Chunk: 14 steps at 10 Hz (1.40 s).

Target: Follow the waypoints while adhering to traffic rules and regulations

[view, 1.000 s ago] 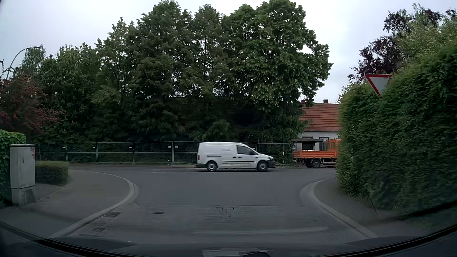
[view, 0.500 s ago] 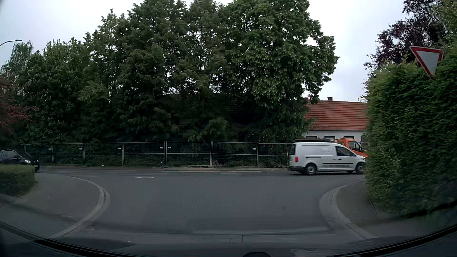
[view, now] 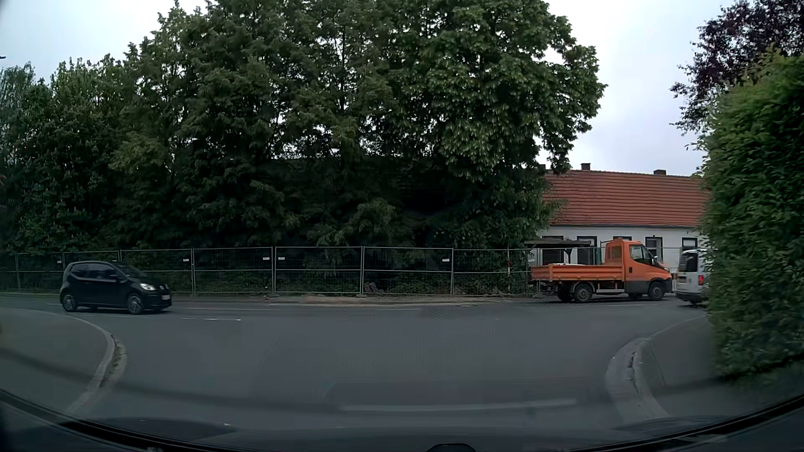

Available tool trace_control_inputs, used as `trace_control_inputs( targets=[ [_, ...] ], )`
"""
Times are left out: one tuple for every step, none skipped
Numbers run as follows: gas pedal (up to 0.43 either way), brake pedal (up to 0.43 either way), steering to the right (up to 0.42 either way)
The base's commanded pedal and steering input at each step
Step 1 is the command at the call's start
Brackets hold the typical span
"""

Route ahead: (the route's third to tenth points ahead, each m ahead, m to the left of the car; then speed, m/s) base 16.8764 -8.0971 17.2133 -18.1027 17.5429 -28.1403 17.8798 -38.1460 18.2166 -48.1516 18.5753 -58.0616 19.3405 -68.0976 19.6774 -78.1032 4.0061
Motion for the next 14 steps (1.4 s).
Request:
trace_control_inputs(
  targets=[
    [0.000,0.000,0.047],
    [0.000,0.000,0.051],
    [0.000,0.000,0.049],
    [0.000,0.000,0.046],
    [0.000,0.000,0.045],
    [0.000,0.000,0.050],
    [0.000,0.000,0.063],
    [0.000,0.000,0.074],
    [0.000,0.000,0.078],
    [0.000,0.049,0.086],
    [0.000,0.079,0.100],
    [0.000,0.110,0.115],
    [0.000,0.140,0.130],
    [0.000,0.177,0.152]
  ],
)
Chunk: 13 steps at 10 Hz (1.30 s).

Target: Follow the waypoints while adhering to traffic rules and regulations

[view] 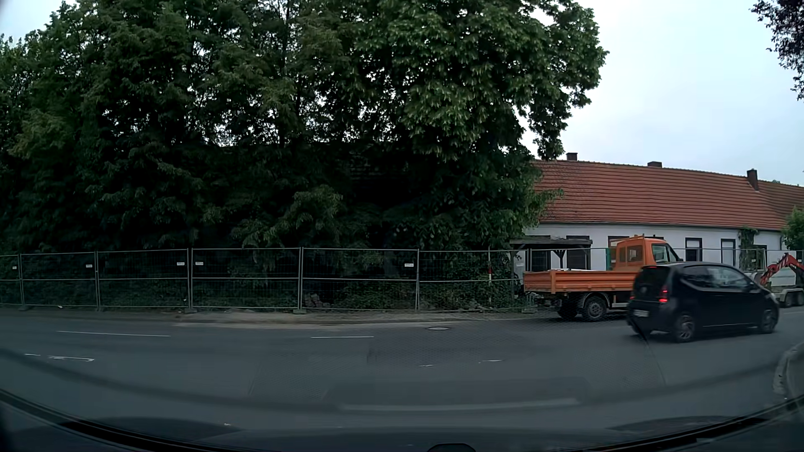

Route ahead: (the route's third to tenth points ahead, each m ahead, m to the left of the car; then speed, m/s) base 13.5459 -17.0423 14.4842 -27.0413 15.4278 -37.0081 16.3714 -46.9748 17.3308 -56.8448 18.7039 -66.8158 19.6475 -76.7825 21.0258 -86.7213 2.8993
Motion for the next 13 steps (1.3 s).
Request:
trace_control_inputs(
  targets=[
    [0.000,0.195,0.173],
    [0.000,0.213,0.189],
    [0.000,0.226,0.204],
    [0.000,0.232,0.219],
    [0.000,0.232,0.232],
    [0.000,0.232,0.243],
    [0.000,0.232,0.255],
    [0.000,0.232,0.262],
    [0.000,0.232,0.264],
    [0.000,0.232,0.264],
    [0.000,0.238,0.264],
    [0.000,0.244,0.264],
    [0.000,0.238,0.263]
  ],
)
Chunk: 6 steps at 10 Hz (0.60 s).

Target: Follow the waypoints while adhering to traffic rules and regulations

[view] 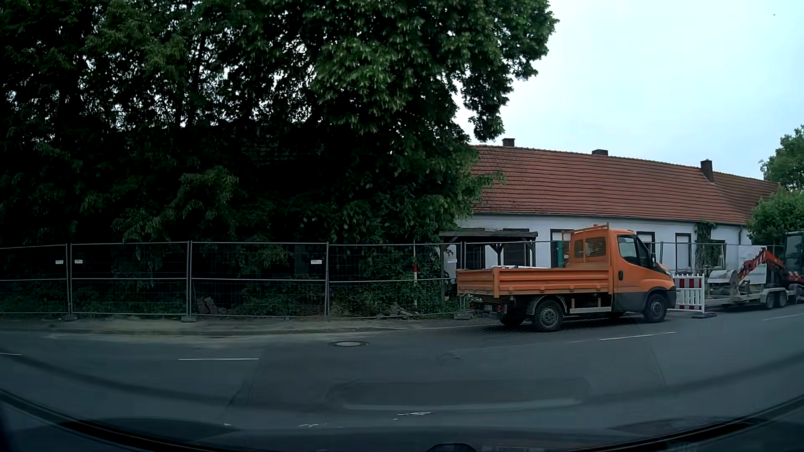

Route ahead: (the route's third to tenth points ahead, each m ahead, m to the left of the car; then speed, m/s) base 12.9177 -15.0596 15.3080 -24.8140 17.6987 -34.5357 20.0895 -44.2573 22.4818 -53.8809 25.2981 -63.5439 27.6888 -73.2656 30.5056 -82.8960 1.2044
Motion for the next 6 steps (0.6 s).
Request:
trace_control_inputs(
  targets=[
    [0.000,0.232,0.264],
    [0.000,0.232,0.264],
    [0.000,0.220,0.264],
    [0.000,0.213,0.264],
    [0.000,0.207,0.264],
    [0.000,0.195,0.264]
  ],
)
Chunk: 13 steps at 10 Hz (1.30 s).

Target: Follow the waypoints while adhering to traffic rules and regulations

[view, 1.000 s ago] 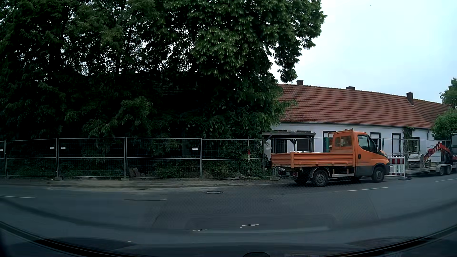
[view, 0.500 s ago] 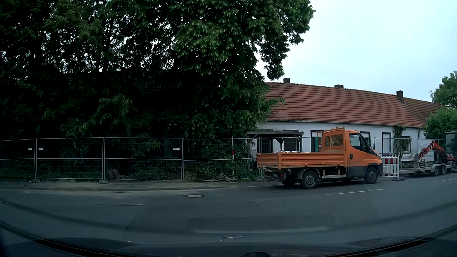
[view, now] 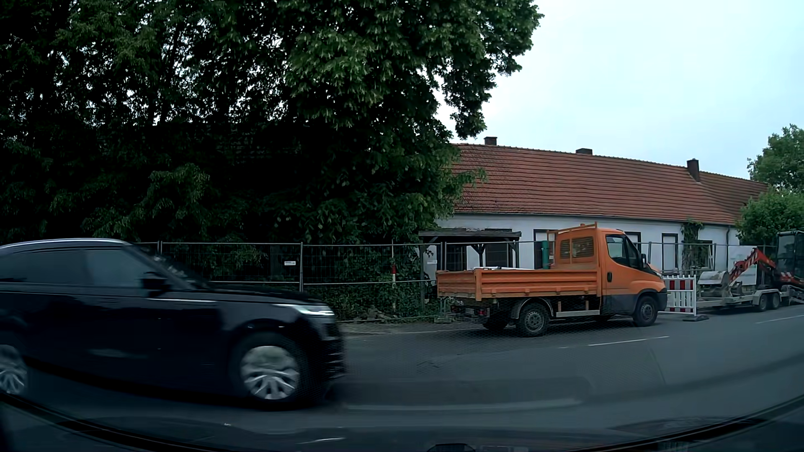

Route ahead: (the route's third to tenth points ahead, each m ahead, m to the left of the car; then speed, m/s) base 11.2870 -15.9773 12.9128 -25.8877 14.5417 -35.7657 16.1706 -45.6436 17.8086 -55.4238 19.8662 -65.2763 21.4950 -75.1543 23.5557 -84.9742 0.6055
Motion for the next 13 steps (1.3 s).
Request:
trace_control_inputs(
  targets=[
    [0.000,0.195,0.263],
    [0.000,0.189,0.264],
    [0.000,0.171,0.264],
    [0.000,0.152,0.264],
    [0.000,0.146,0.264],
    [0.000,0.146,0.264],
    [0.000,0.146,0.263],
    [0.000,0.134,0.262],
    [0.000,0.085,0.260],
    [0.000,0.000,0.257],
    [0.000,0.000,0.256],
    [0.000,0.000,0.256],
    [0.000,0.000,0.254]
  ],
)
